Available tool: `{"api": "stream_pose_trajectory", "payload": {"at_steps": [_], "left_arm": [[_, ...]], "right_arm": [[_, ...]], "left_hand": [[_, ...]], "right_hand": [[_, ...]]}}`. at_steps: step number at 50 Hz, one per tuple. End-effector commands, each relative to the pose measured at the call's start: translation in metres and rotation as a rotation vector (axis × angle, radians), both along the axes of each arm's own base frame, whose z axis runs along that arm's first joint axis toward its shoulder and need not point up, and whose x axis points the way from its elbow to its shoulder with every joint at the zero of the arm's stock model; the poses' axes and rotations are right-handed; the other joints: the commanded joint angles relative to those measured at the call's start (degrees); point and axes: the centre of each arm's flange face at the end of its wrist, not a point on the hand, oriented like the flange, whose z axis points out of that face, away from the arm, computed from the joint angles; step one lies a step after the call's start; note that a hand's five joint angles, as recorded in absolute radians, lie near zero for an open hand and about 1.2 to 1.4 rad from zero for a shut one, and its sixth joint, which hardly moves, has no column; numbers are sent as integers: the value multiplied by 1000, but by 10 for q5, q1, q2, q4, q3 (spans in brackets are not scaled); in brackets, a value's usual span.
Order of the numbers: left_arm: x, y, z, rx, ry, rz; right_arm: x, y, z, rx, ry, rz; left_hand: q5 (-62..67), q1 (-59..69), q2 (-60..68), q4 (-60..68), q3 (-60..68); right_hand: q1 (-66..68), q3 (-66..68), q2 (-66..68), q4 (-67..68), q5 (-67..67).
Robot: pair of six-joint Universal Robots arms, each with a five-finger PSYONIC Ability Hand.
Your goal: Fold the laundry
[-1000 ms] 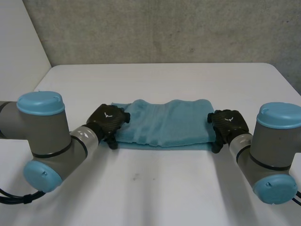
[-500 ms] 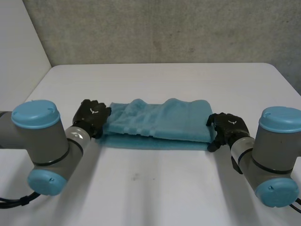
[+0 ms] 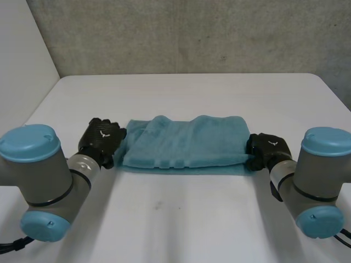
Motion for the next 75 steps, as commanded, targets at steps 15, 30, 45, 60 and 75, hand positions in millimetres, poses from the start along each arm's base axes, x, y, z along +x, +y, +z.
{"api": "stream_pose_trajectory", "payload": {"at_steps": [15, 30, 45, 60, 75], "left_arm": [[21, 5, 70, -160, 89, 83], [21, -4, 89, -149, 283, 97], [-20, -22, 90, -120, 371, -17], [-56, -7, 13, 330, 375, -27], [-41, -2, 12, 405, 326, 17]], "right_arm": [[61, -8, 112, -447, 212, 206], [198, 115, 18, -353, 195, 791], [141, 47, 126, -393, -57, 379], [127, 14, 58, -58, -6, 367], [115, -14, 74, -33, 11, 319]], "left_hand": [[-202, -202, -204, -206, -207], [-224, -223, -225, -228, -229], [-219, -218, -220, -222, -224], [-216, -215, -217, -219, -221], [-217, -217, -219, -221, -223]], "right_hand": [[264, 124, 136, 119, 145], [264, 124, 136, 119, 145], [-436, -576, -564, -581, -555], [-436, -576, -564, -581, -555], [-436, -576, -564, -581, -555]]}}
